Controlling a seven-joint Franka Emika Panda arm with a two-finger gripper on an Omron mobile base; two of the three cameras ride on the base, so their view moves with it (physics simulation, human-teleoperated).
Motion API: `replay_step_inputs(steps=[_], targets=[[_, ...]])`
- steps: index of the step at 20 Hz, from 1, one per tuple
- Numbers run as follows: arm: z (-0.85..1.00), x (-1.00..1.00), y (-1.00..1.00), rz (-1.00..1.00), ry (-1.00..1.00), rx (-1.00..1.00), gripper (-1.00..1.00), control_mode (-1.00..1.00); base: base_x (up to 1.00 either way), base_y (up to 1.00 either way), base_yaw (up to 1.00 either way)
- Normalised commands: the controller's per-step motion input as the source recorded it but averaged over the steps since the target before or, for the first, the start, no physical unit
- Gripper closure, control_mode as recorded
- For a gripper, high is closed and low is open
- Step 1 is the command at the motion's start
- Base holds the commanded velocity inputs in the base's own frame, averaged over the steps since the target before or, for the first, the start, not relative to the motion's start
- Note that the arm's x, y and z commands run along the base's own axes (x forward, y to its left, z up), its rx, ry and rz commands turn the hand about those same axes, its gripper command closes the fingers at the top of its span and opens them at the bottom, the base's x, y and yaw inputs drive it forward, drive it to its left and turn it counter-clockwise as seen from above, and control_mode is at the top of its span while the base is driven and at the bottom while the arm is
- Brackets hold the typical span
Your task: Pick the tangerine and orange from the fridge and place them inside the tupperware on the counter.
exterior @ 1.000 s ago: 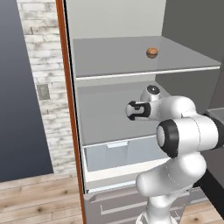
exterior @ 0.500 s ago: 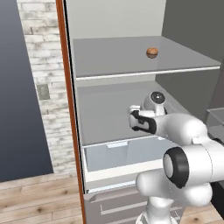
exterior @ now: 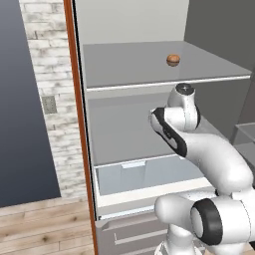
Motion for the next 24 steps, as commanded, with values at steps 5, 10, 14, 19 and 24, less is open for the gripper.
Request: replay_step_inputs(steps=[5, 10, 14, 19, 24], targets=[[0.50, -0.90, 0.09, 0.00, 0.03, 0.00, 1.00, -1.00, 0.00, 0.00, 0.00], [0.40, -1.00, 0.14, 0.00, -0.02, 0.00, 1.00, -1.00, 0.00, 0.00, 0.00], [0.57, -0.92, 0.14, 0.00, 0.00, 0.00, 1.00, -1.00, 0.00, 0.00, 0.00], [0.52, -0.89, 0.10, 0.00, 0.00, 0.00, 1.00, -1.00, 0.00, 0.00, 0.00], [0.36, -0.96, 0.07, 0.00, 0.00, 0.00, 1.00, -1.00, 0.00, 0.00, 0.00]])
